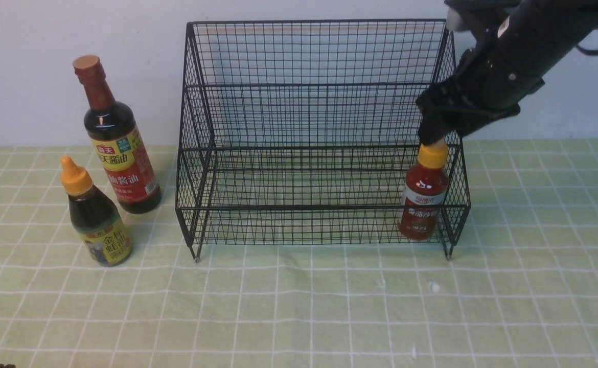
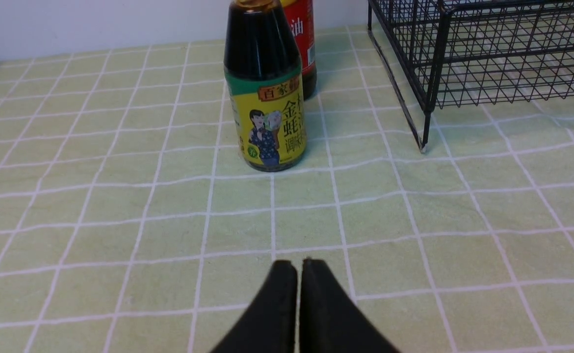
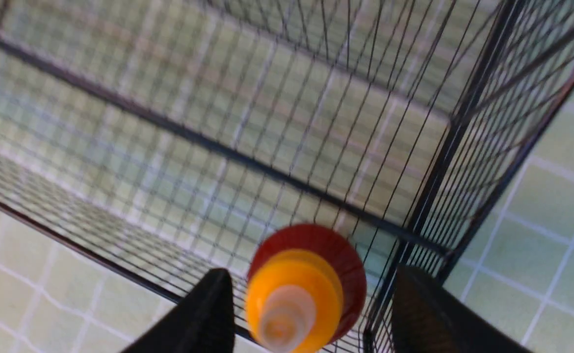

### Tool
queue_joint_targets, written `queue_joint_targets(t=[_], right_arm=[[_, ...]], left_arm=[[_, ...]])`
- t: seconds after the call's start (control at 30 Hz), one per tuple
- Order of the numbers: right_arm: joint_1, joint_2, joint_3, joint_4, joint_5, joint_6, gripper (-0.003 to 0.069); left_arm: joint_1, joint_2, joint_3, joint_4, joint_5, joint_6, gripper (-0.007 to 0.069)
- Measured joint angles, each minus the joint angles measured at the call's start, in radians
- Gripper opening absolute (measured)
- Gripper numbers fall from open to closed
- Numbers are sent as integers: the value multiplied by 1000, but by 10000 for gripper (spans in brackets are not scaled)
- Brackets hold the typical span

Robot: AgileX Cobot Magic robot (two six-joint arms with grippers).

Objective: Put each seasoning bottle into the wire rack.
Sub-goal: Use the right arm to put the condiment bottle back on the shelf, then use the left arm to grab the condiment bottle closest to it

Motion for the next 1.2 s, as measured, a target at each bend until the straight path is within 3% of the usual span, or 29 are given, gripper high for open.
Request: queue_joint_targets(t=[0.13,0.4,0.5,0.67,0.97,1.2], right_arm=[[0,-93,-12,-2,6,37,305],[0,-468,8,5,19,84,57],[0,-616,78,4,22,84,6],[0,-840,302,3,-10,84,-12],[0,-1188,821,67,-371,56,-13],[0,-1285,997,127,-471,-5,-15]], left_arm=[[0,0,0,0,0,0,-6],[0,0,0,0,0,0,-6],[0,0,0,0,0,0,-6],[0,0,0,0,0,0,-6],[0,0,0,0,0,0,-6],[0,0,0,0,0,0,-6]])
